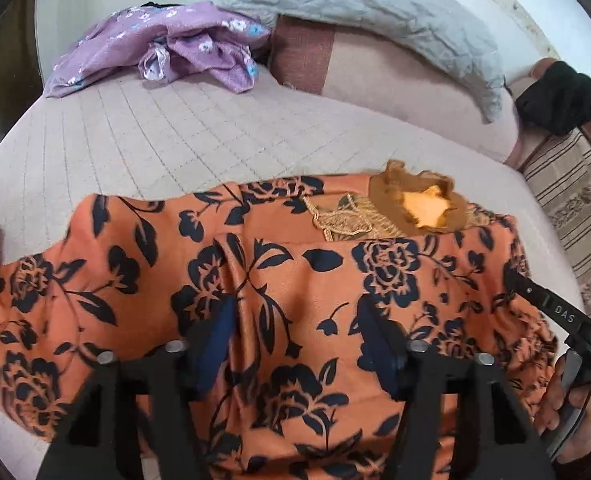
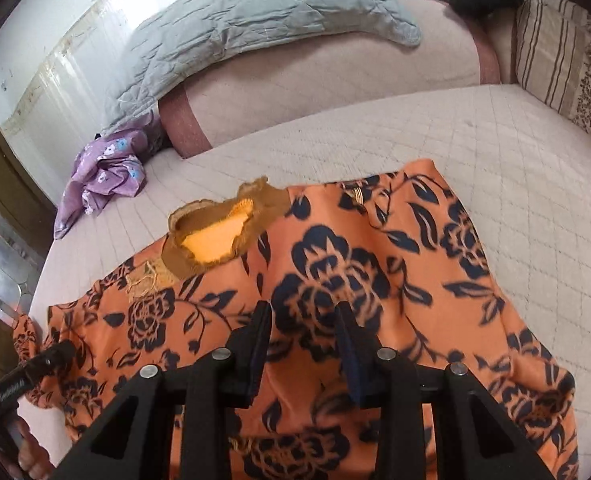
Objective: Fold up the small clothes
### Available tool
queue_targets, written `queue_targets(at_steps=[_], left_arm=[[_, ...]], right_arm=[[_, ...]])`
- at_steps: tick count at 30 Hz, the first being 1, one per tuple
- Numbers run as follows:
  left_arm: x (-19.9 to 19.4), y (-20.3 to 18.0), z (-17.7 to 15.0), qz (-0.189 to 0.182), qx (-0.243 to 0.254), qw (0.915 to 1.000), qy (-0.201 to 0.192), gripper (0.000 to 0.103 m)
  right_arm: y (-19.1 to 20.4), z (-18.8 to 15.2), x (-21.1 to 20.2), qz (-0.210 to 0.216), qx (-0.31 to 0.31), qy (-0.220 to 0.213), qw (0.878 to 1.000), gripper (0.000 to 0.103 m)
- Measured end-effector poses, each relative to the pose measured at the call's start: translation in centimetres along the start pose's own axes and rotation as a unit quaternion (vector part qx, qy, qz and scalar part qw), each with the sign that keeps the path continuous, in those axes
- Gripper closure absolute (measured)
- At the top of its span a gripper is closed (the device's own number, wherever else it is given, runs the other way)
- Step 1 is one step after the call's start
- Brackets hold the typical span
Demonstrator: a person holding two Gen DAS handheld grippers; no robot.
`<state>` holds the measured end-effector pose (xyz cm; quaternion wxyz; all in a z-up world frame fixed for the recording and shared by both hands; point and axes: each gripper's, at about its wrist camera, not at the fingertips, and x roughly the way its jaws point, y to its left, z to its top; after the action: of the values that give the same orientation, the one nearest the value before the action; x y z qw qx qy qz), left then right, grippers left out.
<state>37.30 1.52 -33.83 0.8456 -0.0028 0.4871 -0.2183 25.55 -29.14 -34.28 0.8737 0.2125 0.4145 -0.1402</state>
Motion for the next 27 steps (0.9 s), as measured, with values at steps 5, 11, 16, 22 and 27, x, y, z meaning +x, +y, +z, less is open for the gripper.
queue_targets(at_steps=[5,11,16,22,27], left_arm=[[2.2,-1.1,-0.8,0.028,0.042,0.9984,0.025,0.101],[-0.2,-1.5,-0.5,0.027,0.043,0.9984,-0.024,0.1],[-0.8,-0.2,-0.2,0.063,0.031,0.9974,-0.016,0.099],[-5.7,3.2,0.3,0.084,-0.001,0.994,-0.07,0.034],[-10.2,10.2,-0.1,0.183,-0.072,0.9739,-0.114,0.02]], right_arm=[[0.2,-0.1,2.6,-0.022,-0.004,0.044,0.999,0.066],[2.5,-0.2,1.0,0.006,-0.019,0.018,1.0,0.066],[4.6,-1.3,2.8,-0.025,-0.059,0.058,0.996,0.065],[7.6,-1.5,0.1,0.036,-0.062,0.039,0.997,0.042],[11.4,-3.6,-1.2,0.078,-0.091,0.034,0.992,0.042]])
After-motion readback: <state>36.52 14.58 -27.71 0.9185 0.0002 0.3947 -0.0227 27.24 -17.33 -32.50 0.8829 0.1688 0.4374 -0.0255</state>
